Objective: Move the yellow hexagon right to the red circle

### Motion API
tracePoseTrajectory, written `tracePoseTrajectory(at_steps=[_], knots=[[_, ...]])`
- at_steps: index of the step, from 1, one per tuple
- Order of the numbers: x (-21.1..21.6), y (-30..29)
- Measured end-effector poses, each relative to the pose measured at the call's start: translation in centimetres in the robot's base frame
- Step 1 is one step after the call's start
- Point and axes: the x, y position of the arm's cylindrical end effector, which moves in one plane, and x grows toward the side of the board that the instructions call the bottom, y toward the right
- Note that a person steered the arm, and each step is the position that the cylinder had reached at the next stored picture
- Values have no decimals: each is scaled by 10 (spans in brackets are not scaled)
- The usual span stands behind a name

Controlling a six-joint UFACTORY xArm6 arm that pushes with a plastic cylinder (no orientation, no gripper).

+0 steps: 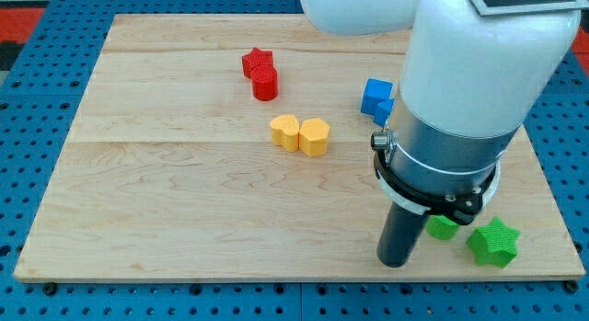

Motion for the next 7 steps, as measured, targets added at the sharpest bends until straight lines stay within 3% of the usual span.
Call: tracePoseTrajectory(at_steps=[7], knots=[[-9,-2]])
